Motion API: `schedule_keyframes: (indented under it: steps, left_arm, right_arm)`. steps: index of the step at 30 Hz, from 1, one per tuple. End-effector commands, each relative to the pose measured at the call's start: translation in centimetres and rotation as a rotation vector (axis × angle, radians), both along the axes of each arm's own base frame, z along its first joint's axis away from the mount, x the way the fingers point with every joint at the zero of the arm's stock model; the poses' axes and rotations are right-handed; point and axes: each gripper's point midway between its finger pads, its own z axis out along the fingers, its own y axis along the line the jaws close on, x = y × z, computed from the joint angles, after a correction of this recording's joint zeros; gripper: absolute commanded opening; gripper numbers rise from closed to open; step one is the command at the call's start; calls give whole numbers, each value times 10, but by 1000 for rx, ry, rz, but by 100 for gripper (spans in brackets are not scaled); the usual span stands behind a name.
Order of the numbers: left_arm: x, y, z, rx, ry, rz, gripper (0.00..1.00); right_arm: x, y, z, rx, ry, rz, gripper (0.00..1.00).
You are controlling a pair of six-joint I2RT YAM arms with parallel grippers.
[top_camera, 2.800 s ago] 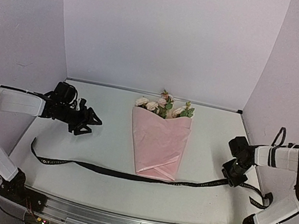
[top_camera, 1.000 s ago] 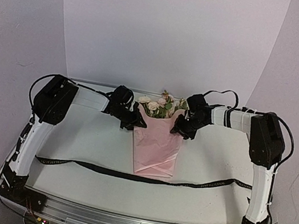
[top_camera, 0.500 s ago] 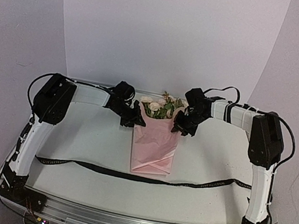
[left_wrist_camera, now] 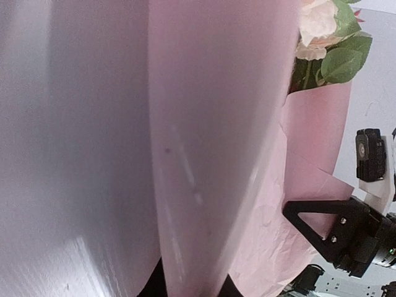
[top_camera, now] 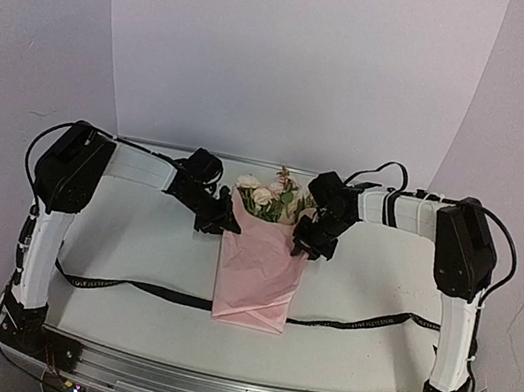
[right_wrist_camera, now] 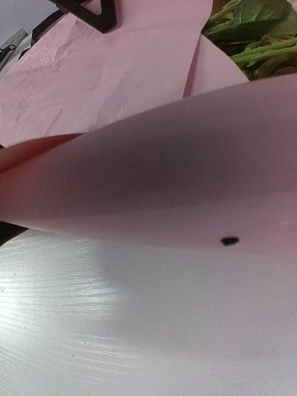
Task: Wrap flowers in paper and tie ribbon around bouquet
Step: Place the folded bouquet on the ribbon, then move the ribbon to the center of the board.
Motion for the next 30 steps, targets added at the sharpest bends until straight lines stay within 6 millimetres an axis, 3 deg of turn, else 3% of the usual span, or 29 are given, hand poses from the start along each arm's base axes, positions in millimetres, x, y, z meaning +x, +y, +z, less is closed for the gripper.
schedule_keyframes:
  steps: [1, 5, 9, 12, 15, 20, 24, 30]
  left_arm:
    - [-10, -1, 35, -54, -58, -3, 12]
    - [-15, 9, 31, -25, -64, 27, 24]
    - [-7, 30, 40, 37, -111, 110, 49]
    - [0, 58, 55, 84, -144, 205, 66]
    - [2, 99, 66, 120, -150, 341, 76]
    - [-23, 172, 70, 197, -98, 583, 80]
    - [-70, 217, 64, 269, -28, 751, 81]
    - [-149, 272, 28, 418, 185, 973, 80]
  right_arm:
    - [-10, -1, 25, -11, -51, -26, 14]
    - [-15, -7, 23, -34, -65, -32, 33]
    - [-14, -18, 37, -65, -121, -44, 65]
    - [-18, -41, 53, -119, -165, -77, 86]
    - [-29, -75, 57, -178, -168, -141, 96]
    - [-58, -141, 59, -222, -159, -300, 98]
    - [-93, -181, 49, -245, -130, -413, 96]
    - [-136, -225, 29, -283, -87, -526, 90]
